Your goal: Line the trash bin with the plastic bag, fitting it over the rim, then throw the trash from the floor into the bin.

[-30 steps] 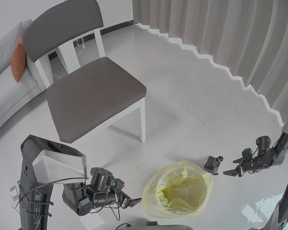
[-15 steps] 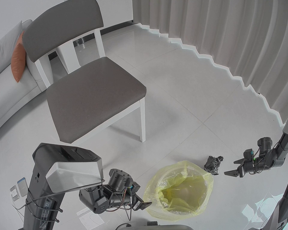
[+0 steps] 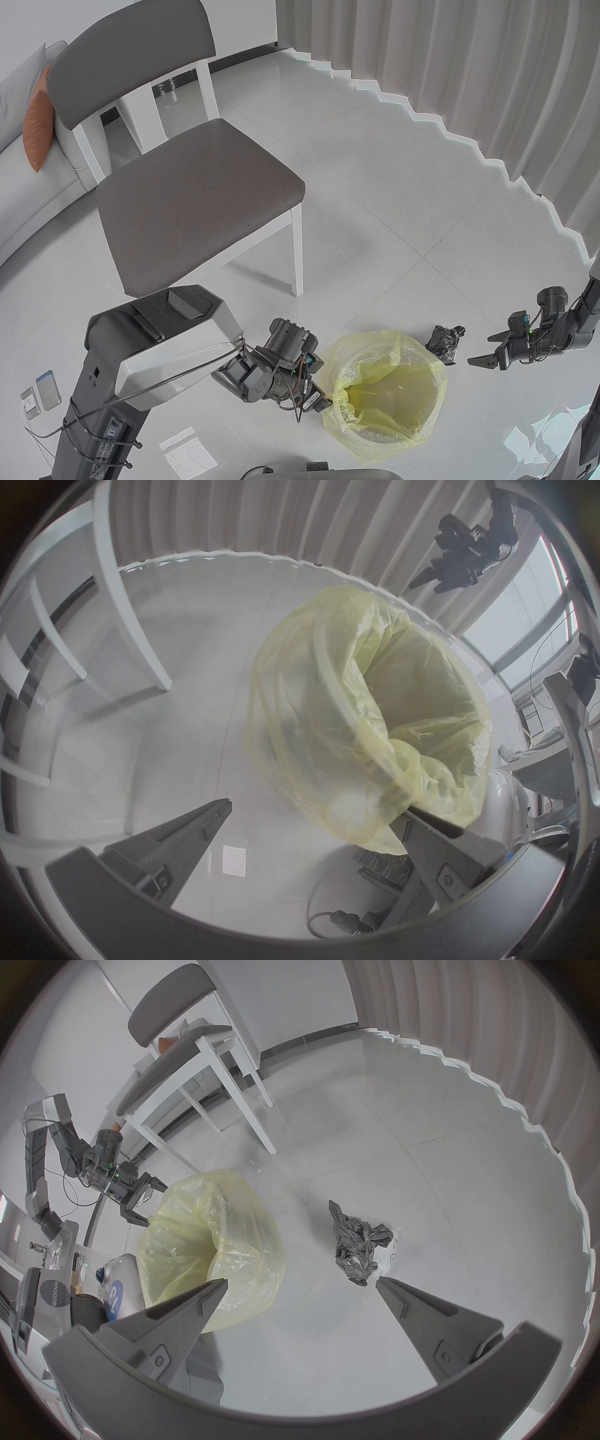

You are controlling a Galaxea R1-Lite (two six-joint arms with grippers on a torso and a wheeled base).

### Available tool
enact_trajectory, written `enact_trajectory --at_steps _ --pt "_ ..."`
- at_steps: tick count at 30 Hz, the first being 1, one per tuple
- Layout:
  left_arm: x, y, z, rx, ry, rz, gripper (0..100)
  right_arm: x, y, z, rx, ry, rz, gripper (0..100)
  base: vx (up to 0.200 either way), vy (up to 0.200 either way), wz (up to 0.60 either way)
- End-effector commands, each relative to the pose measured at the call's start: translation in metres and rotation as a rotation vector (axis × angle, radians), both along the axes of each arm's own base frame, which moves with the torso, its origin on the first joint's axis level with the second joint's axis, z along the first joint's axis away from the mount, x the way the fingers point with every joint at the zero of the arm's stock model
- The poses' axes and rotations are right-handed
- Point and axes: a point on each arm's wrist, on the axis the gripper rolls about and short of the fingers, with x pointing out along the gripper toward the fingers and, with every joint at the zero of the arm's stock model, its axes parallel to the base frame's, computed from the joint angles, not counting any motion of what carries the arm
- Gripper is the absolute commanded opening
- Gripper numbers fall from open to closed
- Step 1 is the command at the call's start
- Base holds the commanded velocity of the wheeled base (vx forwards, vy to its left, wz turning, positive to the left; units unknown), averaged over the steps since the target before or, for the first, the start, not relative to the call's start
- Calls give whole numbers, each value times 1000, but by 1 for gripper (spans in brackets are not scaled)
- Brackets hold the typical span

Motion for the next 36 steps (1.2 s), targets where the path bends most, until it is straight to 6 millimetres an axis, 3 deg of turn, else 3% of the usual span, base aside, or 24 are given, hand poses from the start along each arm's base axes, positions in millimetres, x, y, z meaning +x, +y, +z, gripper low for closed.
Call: enact_trajectory --at_steps 1,9,22,26,33,36 --pt "20 -20 -2 25 -3 -21 100 1 0 -1 4 0 4 100 0 0 0" --pt "34 -28 2 96 20 -5 100 1 0 -1 4 0 5 100 0 0 0" --pt "47 -9 15 141 -20 87 100 1 -1 -2 6 2 1 100 0 0 0" --pt "46 4 26 125 -32 122 100 0 -1 -1 6 0 1 100 0 0 0" --pt "50 55 32 53 -120 219 100 2 1 2 -1 -15 5 100 0 0 0" --pt "47 60 37 5 -154 224 100 4 0 4 -8 -14 -14 100 0 0 0"
